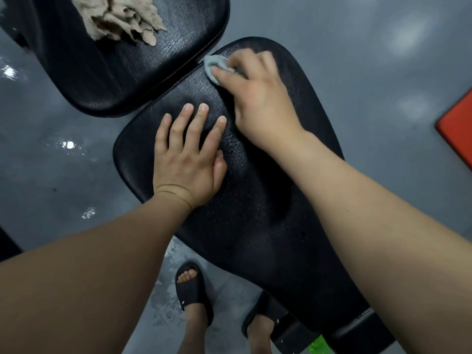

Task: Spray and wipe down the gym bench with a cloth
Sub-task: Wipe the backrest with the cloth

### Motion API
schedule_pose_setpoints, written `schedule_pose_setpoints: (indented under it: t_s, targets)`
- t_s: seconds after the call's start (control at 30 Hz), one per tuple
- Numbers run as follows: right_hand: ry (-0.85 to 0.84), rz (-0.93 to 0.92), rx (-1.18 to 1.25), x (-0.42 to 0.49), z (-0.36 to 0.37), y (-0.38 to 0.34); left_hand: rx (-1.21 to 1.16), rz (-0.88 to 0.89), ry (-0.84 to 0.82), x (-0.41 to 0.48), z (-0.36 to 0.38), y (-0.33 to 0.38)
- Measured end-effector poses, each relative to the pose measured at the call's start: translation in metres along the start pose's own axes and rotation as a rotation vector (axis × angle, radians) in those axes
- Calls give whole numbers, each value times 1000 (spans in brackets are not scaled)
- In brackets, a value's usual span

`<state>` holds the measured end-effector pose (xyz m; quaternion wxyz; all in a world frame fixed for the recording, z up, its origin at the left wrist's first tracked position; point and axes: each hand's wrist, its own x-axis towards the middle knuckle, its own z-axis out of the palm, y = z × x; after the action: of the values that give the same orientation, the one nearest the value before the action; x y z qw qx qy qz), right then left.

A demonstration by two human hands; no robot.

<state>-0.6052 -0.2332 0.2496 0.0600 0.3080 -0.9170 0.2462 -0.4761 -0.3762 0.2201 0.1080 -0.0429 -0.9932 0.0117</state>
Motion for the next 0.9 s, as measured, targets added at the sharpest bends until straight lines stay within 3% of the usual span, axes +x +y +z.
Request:
schedule_pose_setpoints:
  t_s: [0.17, 0.33, 0.47, 0.7, 0.9]
  targets:
    - [147, 273, -19, 8, -3, 8, -5, 5, 1, 1, -1, 0]
    - [10, 10, 44, -4, 0, -3, -2, 5, 5, 1, -1, 0]
    - [119, 232, -67, -1, -3, 14, -1, 3, 4, 1, -1, 0]
    - [238, 457, -40, -44, -5, 22, -13, -7, 11, 2, -1, 1]
    - [187, 329, -18, -15, -4, 41, -16, -1, 5, 1, -2, -1]
